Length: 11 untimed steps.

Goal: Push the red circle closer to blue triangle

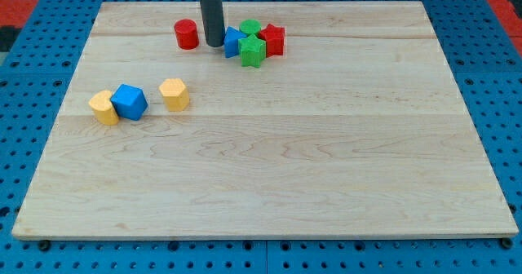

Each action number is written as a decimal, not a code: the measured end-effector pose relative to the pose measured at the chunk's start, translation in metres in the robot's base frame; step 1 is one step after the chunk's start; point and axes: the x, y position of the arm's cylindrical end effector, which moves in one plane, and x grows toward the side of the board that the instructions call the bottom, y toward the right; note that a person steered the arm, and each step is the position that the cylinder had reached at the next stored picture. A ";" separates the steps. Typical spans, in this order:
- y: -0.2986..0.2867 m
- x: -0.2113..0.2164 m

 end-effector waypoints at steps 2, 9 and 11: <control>0.009 -0.006; -0.080 -0.011; -0.094 0.025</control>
